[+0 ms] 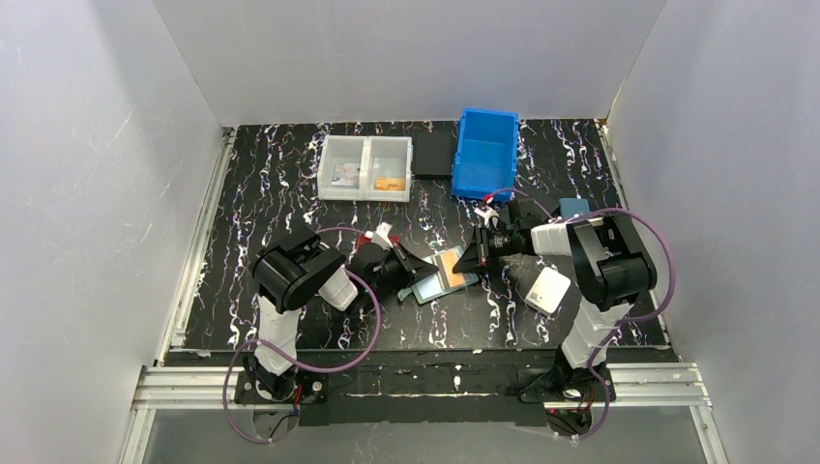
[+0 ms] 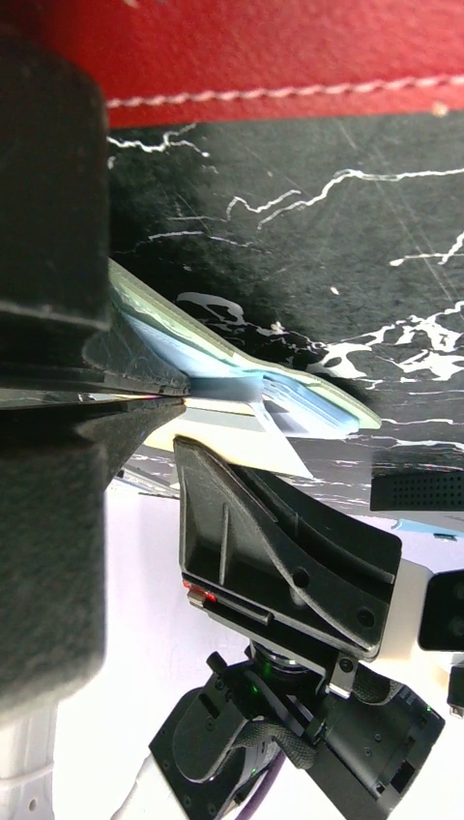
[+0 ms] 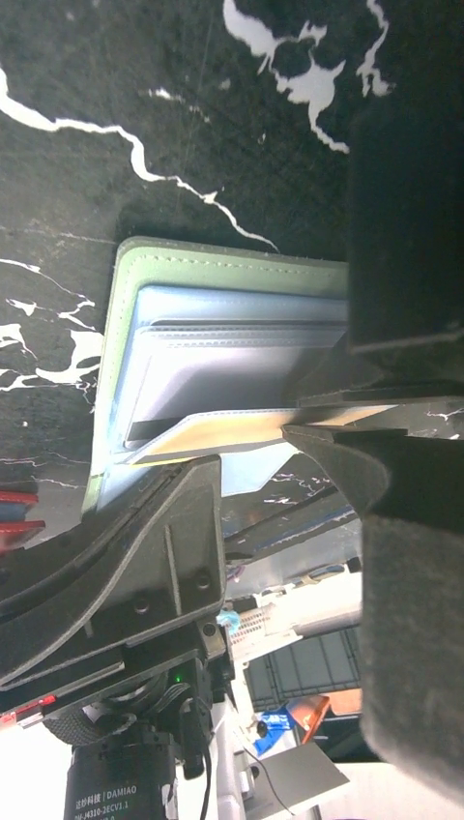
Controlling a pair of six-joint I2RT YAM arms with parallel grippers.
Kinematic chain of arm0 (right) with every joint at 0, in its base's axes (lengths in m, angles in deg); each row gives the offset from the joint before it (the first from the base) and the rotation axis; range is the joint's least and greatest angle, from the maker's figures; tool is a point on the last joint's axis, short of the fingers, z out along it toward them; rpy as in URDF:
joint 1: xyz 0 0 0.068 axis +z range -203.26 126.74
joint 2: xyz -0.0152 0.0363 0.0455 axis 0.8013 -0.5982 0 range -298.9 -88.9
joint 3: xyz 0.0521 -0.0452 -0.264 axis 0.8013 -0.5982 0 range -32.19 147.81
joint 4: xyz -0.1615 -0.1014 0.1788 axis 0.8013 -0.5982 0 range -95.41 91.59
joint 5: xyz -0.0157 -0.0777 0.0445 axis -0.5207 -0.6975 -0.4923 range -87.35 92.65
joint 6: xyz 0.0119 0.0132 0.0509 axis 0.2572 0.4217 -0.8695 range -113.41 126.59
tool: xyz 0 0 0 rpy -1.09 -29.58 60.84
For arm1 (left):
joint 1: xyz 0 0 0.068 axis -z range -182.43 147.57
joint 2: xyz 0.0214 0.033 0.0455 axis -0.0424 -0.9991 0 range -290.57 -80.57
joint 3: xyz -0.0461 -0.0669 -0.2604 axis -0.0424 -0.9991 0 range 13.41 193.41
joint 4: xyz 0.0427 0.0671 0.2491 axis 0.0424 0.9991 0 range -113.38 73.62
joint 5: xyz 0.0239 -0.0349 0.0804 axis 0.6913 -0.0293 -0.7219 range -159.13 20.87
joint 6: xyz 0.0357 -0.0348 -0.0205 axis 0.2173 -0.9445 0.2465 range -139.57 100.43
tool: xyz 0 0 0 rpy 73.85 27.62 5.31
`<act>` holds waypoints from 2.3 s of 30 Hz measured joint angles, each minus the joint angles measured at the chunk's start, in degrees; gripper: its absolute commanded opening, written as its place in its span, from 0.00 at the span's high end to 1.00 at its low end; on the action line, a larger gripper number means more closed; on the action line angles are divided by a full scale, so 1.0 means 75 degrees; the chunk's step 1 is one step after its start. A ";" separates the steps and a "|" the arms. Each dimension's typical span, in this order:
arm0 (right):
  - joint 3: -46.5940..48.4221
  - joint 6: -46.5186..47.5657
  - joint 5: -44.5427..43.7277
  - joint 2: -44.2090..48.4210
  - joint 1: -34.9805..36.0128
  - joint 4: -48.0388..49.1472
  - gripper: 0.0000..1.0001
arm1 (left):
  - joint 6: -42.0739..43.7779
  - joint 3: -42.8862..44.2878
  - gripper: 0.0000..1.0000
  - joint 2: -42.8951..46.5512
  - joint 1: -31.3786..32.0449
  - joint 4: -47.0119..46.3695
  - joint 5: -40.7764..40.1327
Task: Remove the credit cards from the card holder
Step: Remove the credit card from the card holder.
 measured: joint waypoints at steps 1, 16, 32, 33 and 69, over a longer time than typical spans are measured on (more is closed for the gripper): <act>0.0001 0.0002 0.0031 -0.0025 0.0009 -0.0010 0.86 | 0.0010 -0.0045 1.00 0.0000 -0.0001 -0.0034 0.0001; 0.0006 0.0140 0.0122 -0.0093 0.0072 -0.0260 0.94 | 0.0087 -0.0614 1.00 0.0219 -0.0121 -0.0353 0.0061; 0.0044 -0.0033 0.0508 -0.0227 0.0036 -0.0114 0.99 | 0.0094 -0.0380 0.62 0.0221 -0.0124 -0.0399 0.0546; 0.0038 -0.0065 0.0540 -0.0227 0.0035 -0.0076 0.99 | 0.0094 -0.0376 0.62 0.0219 -0.0124 -0.0398 0.0565; -0.0214 -0.0951 0.1157 -0.0236 -0.0152 0.0998 0.99 | -0.0080 0.0253 0.84 0.0156 -0.0069 0.0280 0.0832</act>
